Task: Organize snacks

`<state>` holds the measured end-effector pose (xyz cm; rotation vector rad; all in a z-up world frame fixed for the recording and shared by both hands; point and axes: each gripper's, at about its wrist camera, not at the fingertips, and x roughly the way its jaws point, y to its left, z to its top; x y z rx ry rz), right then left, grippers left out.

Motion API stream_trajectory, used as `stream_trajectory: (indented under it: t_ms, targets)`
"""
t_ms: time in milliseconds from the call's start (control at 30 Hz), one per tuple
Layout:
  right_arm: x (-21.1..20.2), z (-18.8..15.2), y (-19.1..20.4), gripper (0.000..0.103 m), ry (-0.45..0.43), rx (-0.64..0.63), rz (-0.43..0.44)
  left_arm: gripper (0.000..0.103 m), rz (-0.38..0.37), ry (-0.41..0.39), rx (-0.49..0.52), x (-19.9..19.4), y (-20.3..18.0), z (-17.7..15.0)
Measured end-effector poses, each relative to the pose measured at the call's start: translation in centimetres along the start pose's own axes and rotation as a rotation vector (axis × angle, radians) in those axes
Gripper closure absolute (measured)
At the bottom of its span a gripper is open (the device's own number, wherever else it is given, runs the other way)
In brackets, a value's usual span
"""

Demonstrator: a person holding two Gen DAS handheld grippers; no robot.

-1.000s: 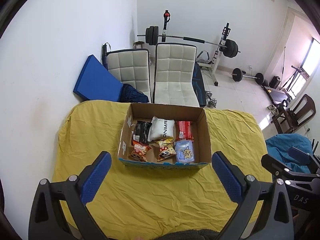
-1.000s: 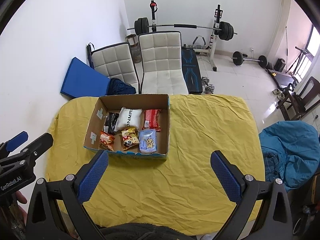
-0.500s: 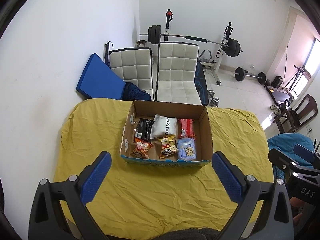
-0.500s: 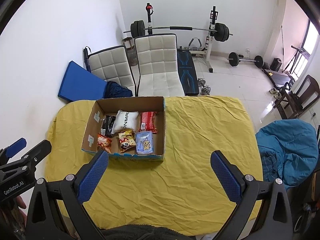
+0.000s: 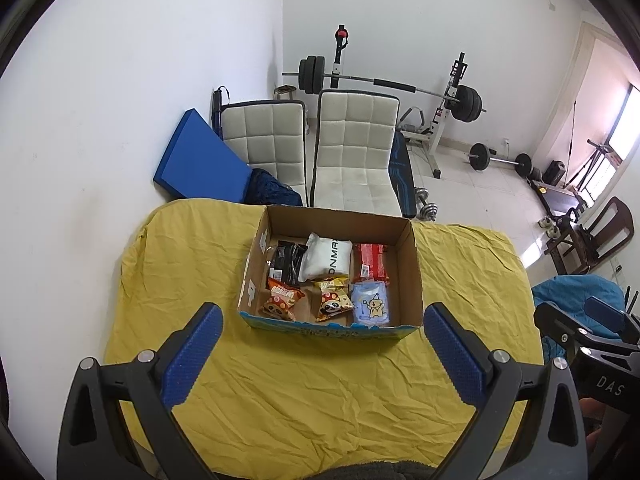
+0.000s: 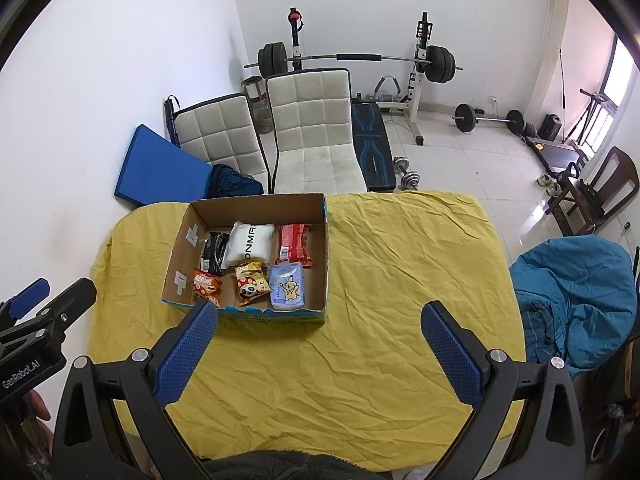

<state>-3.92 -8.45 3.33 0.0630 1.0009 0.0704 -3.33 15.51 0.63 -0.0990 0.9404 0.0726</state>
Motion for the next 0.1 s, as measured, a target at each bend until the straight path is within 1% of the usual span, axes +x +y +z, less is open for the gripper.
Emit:
stream_trajectory:
  t_ms: [100]
  targets:
    - [-0.01, -0.03, 0.01, 0.000, 0.000, -0.002, 0.000, 0.000, 0.001, -0.007, -0.004, -0.27, -0.17, -0.02]
